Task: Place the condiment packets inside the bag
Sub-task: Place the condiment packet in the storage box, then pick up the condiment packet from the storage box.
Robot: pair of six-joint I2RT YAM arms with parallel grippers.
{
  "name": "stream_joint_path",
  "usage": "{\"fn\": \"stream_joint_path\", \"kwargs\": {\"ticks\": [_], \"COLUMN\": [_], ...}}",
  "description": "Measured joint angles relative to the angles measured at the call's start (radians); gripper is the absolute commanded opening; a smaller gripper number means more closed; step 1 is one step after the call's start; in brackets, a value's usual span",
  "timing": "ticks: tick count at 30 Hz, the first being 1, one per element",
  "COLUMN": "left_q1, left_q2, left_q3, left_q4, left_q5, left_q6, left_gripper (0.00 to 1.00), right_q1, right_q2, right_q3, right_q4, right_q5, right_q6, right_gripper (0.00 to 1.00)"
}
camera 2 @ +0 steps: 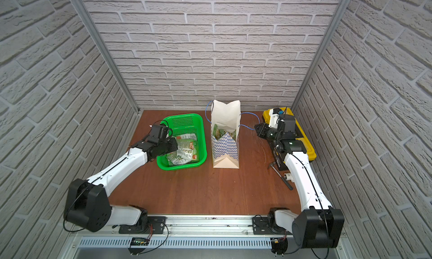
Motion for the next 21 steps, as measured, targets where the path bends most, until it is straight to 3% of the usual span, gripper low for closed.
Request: {"fn": "stream_joint_path", "kwargs": {"ticks": [1, 4, 10, 21], "left_q1": [0.0, 0.0, 0.002, 0.024], "left_q2": [-0.003, -0.009, 0.01, 0.163], "left_q3": [-0.011, -0.05, -0.071, -0.07], "left_q4": [-0.005, -0.012, -0.019, 0.096], "left_q5": [-0.006, -0.02, -0.008, 0.118], "left_q6": [0.0, -0.005, -0.009, -0.055], "left_gripper": [0.29, 0.48, 0.49, 0.48], "right_q1": [0.0, 0.0, 0.0, 0.0], "right_q2": [0.0, 0.0, 0.0, 0.0], "right_q3": [0.0, 0.0, 0.0, 0.0], "right_q4": [0.0, 0.0, 0.002, 0.015], "right_q5": [0.0, -0.004, -0.01, -0.018], "right_q6": [0.0, 0.0, 0.003, 0.008], "right_gripper": [0.21, 0.21, 0.21, 0.21]}}
